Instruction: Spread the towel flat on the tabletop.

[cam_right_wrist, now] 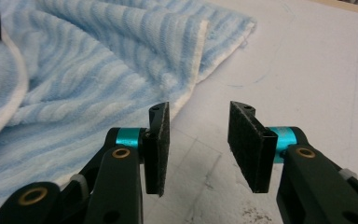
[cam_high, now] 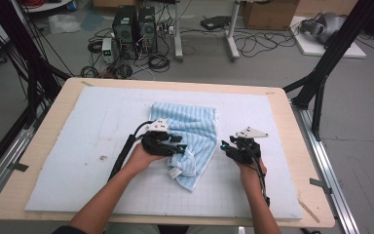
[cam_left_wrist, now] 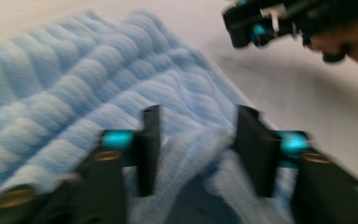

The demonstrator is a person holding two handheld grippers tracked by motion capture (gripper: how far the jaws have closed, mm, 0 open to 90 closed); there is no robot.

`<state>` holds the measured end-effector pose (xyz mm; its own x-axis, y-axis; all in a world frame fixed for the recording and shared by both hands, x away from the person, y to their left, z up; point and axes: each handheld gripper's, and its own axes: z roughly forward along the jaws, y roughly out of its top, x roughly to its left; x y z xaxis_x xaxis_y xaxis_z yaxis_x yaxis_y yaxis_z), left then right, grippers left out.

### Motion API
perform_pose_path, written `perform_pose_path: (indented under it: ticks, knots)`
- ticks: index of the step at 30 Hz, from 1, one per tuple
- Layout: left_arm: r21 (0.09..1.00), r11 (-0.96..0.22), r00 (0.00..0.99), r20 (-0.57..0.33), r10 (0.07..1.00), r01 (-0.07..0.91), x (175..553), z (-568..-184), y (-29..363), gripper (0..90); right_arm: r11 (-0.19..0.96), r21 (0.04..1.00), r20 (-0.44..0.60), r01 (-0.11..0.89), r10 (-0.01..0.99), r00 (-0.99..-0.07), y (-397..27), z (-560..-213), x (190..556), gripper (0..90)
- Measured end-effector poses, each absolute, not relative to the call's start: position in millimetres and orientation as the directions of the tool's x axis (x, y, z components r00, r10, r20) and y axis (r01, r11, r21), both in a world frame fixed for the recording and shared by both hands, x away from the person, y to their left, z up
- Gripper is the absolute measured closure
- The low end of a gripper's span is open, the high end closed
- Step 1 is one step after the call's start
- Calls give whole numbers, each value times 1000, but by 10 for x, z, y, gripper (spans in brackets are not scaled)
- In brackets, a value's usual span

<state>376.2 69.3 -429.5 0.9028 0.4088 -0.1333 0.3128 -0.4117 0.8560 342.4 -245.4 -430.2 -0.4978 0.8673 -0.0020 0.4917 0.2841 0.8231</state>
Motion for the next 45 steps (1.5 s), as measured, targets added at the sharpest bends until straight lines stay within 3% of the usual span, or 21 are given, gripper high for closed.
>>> perform_pose_path:
  ticks: [1, 4, 12, 16, 28, 33, 36, 38, 42, 43, 45]
  knots:
    - [848, -431, 904, -121, 410, 309, 3751, -4300, 701, 775, 287, 822, -2, 491, 865, -501, -2450, -4300, 3419, 585]
    - [868, -393, 896, -121, 427, 304, 3724, -4276, 800, 819, 297, 822, -3, 486, 856, -517, -2413, -4296, 3393, 585]
    - [919, -265, 863, -133, 487, 291, 3552, -4254, 1324, 809, 337, 797, 42, 502, 797, -603, -2139, -4358, 3318, 585]
    - [927, -239, 850, -133, 509, 288, 3463, -4299, 1504, 810, 330, 790, 123, 517, 740, -661, -1876, -4408, 3299, 530]
    - [918, -224, 817, -154, 556, 326, 3262, -4386, 2023, 805, 201, 843, 184, 499, 764, -619, -1889, -4197, 3122, 558]
    - [912, -214, 787, -162, 595, 349, 3215, -4385, 2194, 748, 200, 831, 242, 518, 709, -662, -1802, -4223, 3056, 484]
    - [908, -172, 735, -186, 652, 382, 3217, -4353, 2304, 610, 212, 823, 270, 526, 669, -692, -1666, -4271, 3041, 460]
    - [912, -132, 693, -194, 694, 388, 3215, -4309, 2357, 569, 255, 824, 240, 506, 652, -719, -1564, -4287, 3024, 522]
    - [923, -98, 691, -204, 693, 371, 3199, -4215, 2292, 530, 429, 772, 102, 469, 645, -757, -1455, -4389, 3011, 851]
    - [927, -99, 700, -201, 685, 363, 3193, -4196, 2247, 524, 445, 768, 76, 461, 652, -755, -1474, -4398, 3007, 892]
    - [929, -107, 716, -197, 669, 355, 3182, -4166, 2149, 516, 444, 766, 66, 465, 665, -744, -1539, -4390, 3019, 893]
